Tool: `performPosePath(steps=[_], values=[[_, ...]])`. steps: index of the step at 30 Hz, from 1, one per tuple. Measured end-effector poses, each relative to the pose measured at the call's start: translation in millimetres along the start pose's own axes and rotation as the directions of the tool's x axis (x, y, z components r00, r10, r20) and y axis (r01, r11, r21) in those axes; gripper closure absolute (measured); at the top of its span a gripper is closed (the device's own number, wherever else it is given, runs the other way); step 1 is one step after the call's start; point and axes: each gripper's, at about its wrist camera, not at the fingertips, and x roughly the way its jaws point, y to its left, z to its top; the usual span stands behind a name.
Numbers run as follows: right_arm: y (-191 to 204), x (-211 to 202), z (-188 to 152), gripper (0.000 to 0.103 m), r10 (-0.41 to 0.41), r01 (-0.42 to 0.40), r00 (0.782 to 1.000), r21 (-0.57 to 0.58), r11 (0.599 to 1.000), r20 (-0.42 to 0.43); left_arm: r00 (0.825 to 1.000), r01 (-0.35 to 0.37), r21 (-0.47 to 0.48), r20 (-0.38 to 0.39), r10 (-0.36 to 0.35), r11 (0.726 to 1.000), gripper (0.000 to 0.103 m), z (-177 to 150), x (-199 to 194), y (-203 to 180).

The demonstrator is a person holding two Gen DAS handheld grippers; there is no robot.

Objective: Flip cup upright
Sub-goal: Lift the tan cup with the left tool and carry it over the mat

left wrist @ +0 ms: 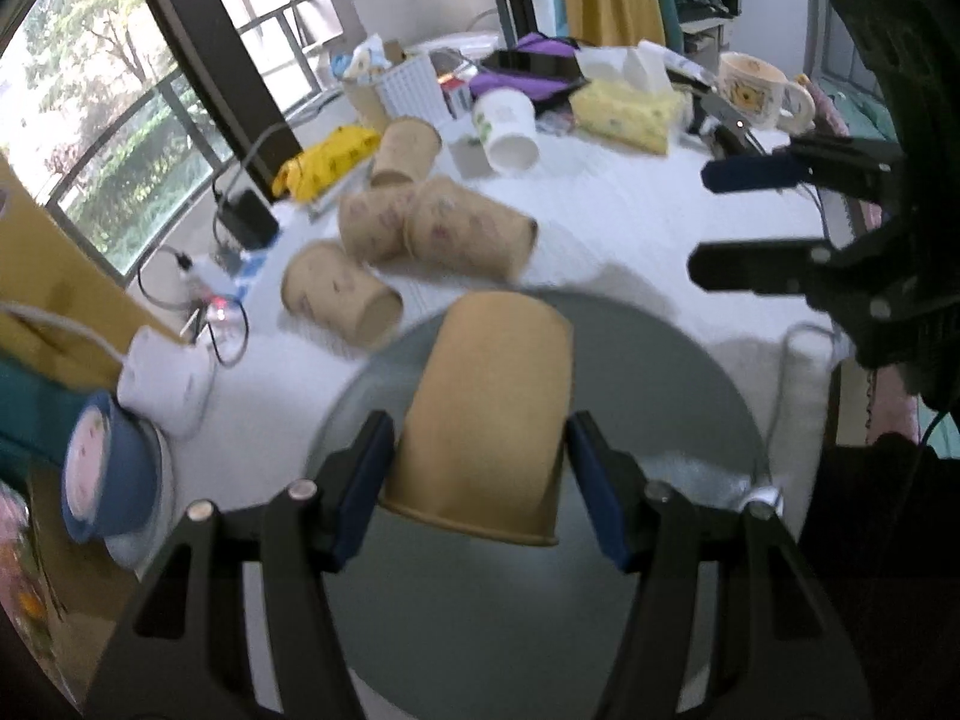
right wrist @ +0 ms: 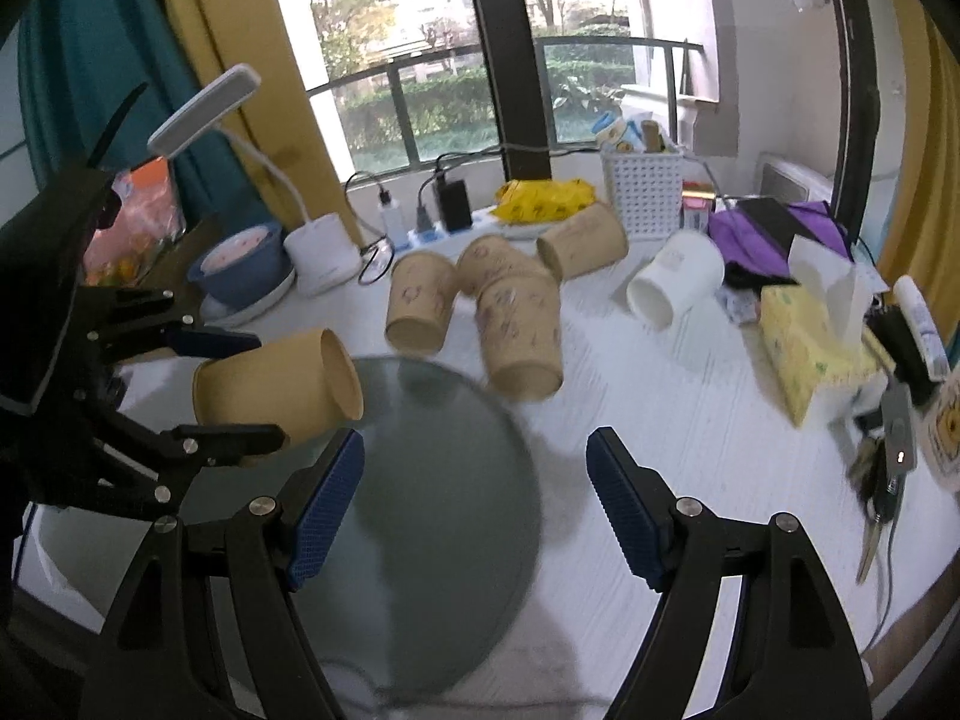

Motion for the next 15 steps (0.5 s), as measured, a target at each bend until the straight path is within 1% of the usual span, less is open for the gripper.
performPosePath(steps=[8,10,15], values=[[16,-1,-27,0.024,0.022,-0.022,0.999,-0.015,1.0,-0.038,1.0,0.016,-0.034,-0.021,-0.016,0.999,0.042,-35,-1,-16],[17,1,-32,0.024,0.02,-0.021,0.999,-0.019,1.0,-0.05,0.999,0.016,-0.03,-0.032,-0.016,0.999,0.042,-41,2,-20],[17,3,-44,0.024,0.016,-0.017,0.997,-0.02,1.0,-0.07,0.998,-0.005,0.016,-0.06,0.006,1.0,0.042,-49,14,-36]])
